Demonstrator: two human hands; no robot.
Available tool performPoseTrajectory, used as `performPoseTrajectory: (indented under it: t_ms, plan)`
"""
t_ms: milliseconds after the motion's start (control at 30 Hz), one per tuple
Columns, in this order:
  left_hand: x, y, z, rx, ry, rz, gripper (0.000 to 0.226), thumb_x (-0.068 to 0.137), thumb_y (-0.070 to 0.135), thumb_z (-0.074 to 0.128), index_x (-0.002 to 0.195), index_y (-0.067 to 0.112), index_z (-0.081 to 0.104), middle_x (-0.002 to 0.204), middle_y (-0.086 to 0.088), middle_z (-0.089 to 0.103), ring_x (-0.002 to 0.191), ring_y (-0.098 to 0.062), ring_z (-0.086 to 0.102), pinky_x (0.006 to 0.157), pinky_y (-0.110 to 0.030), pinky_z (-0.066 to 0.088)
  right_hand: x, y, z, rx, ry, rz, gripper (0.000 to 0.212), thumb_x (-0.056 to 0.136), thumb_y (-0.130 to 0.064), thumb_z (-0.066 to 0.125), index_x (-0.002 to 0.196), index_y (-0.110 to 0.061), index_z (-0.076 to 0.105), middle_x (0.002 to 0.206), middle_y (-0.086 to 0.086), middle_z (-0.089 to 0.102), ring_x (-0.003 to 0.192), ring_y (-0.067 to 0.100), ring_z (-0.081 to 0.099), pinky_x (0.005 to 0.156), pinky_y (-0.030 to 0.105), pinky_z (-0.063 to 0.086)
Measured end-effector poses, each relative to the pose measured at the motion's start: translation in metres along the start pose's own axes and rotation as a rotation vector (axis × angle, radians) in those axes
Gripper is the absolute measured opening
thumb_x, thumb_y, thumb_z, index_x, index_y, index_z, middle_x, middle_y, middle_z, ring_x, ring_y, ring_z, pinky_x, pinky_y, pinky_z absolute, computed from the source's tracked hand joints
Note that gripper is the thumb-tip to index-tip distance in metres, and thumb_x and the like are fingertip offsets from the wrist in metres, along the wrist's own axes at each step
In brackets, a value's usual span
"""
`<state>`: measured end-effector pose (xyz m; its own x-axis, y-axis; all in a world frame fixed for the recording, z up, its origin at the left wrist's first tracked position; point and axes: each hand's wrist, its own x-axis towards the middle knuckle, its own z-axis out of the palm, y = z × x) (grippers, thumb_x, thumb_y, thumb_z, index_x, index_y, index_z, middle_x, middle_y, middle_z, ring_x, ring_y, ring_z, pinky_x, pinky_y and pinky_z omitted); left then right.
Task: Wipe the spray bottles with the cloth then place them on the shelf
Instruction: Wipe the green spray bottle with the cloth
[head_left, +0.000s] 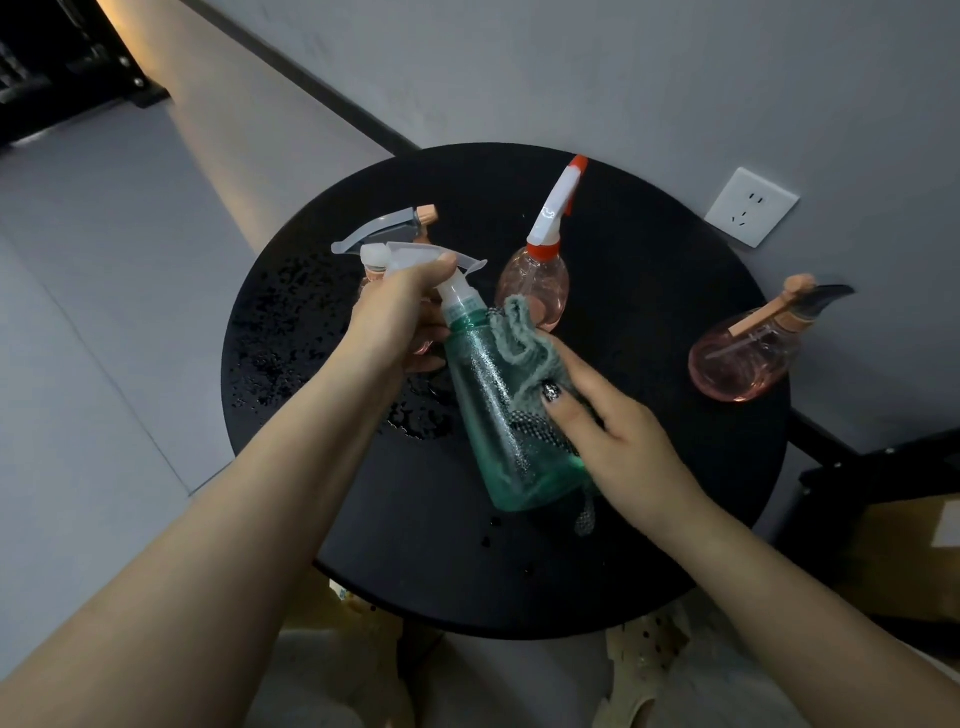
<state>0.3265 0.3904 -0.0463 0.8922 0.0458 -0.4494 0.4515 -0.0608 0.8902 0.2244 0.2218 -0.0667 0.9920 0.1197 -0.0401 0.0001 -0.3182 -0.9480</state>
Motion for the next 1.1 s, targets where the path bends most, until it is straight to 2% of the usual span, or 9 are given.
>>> performPoseTrajectory:
  t_ms: [67,167,300,400,533,633,800,933,1100]
  plan:
    - [0.001,0.001,-0.002,-0.016,0.017,-0.004,0.027,0.085,0.039,0.057,0.094,0.014,0.058,0.081,-0.004,0.058,0.059,-0.013,0.052,0.06,-0.027,0.045,-0.003,-0.001,0.003,-0.01,-0.006,-0.033,0.044,0.098,-0.026,0.047,0.129,-0.054,0.035,0.14,-0.027,0.042,0.129,-0.015,0.033,0.107,0.016,0.029]
    - [0.002,0.002,-0.006,-0.036,0.021,-0.003,0.024,0.085,0.039,0.058,0.085,0.015,0.06,0.076,-0.003,0.059,0.053,-0.012,0.049,0.052,-0.021,0.044,-0.013,0.0,0.007,-0.35,-0.041,-0.24,0.048,0.096,-0.036,0.042,0.141,-0.045,0.03,0.153,-0.019,0.023,0.141,-0.002,0.019,0.113,0.014,0.019]
    - [0.003,0.005,-0.01,-0.09,0.047,0.001,0.023,0.085,0.037,0.058,0.076,0.015,0.059,0.07,-0.004,0.058,0.05,-0.013,0.045,0.041,-0.015,0.04,-0.019,0.005,0.004,-0.813,-0.111,-0.589,0.042,0.096,-0.032,0.043,0.136,-0.025,0.04,0.15,-0.003,0.032,0.144,0.032,0.016,0.112,0.04,0.028]
    - [0.003,0.003,-0.008,-0.084,0.038,-0.015,0.023,0.085,0.038,0.058,0.077,0.017,0.058,0.069,-0.001,0.059,0.053,-0.013,0.049,0.045,-0.016,0.043,-0.017,0.008,-0.004,-0.954,-0.163,-0.757,0.034,0.094,-0.027,0.047,0.127,-0.021,0.049,0.141,0.0,0.047,0.14,0.037,0.023,0.109,0.05,0.033]
    - [0.002,0.002,-0.006,-0.102,0.028,-0.01,0.023,0.087,0.038,0.056,0.078,0.017,0.058,0.069,-0.001,0.057,0.05,-0.01,0.049,0.04,-0.014,0.04,-0.017,0.006,-0.009,-0.555,-0.05,-0.508,0.035,0.092,-0.028,0.05,0.127,-0.026,0.054,0.144,-0.01,0.042,0.142,0.02,0.026,0.115,0.03,0.026]
    - [0.002,0.002,-0.006,-0.124,0.015,0.01,0.023,0.087,0.038,0.055,0.081,0.016,0.059,0.066,-0.001,0.055,0.044,-0.01,0.047,0.039,-0.013,0.039,-0.014,0.002,-0.009,-0.234,0.092,-0.254,0.038,0.092,-0.029,0.054,0.128,-0.038,0.053,0.138,-0.027,0.044,0.133,-0.005,0.035,0.105,0.008,0.028]
    - [0.003,0.003,-0.004,-0.151,0.029,0.0,0.023,0.087,0.036,0.056,0.076,0.016,0.055,0.06,0.001,0.052,0.043,-0.01,0.045,0.041,-0.015,0.04,-0.014,0.006,-0.004,0.032,0.149,-0.1,0.034,0.096,-0.018,0.05,0.12,-0.042,0.049,0.112,-0.044,0.054,0.117,-0.018,0.044,0.091,0.0,0.033]
    - [0.002,0.005,-0.006,-0.158,0.018,0.012,0.021,0.088,0.035,0.055,0.08,0.016,0.059,0.065,0.0,0.052,0.051,-0.013,0.046,0.042,-0.016,0.04,-0.024,0.006,-0.001,-0.328,0.118,-0.339,0.043,0.095,-0.025,0.047,0.138,-0.028,0.043,0.145,-0.013,0.04,0.137,0.005,0.033,0.11,0.014,0.026]
    - [0.001,0.007,-0.006,-0.135,0.017,0.017,0.023,0.087,0.037,0.054,0.08,0.016,0.058,0.067,0.0,0.055,0.056,-0.014,0.05,0.049,-0.019,0.043,-0.029,0.013,-0.01,-0.839,-0.069,-0.712,0.033,0.098,-0.025,0.043,0.13,-0.022,0.048,0.145,-0.001,0.039,0.141,0.034,0.025,0.109,0.048,0.035]
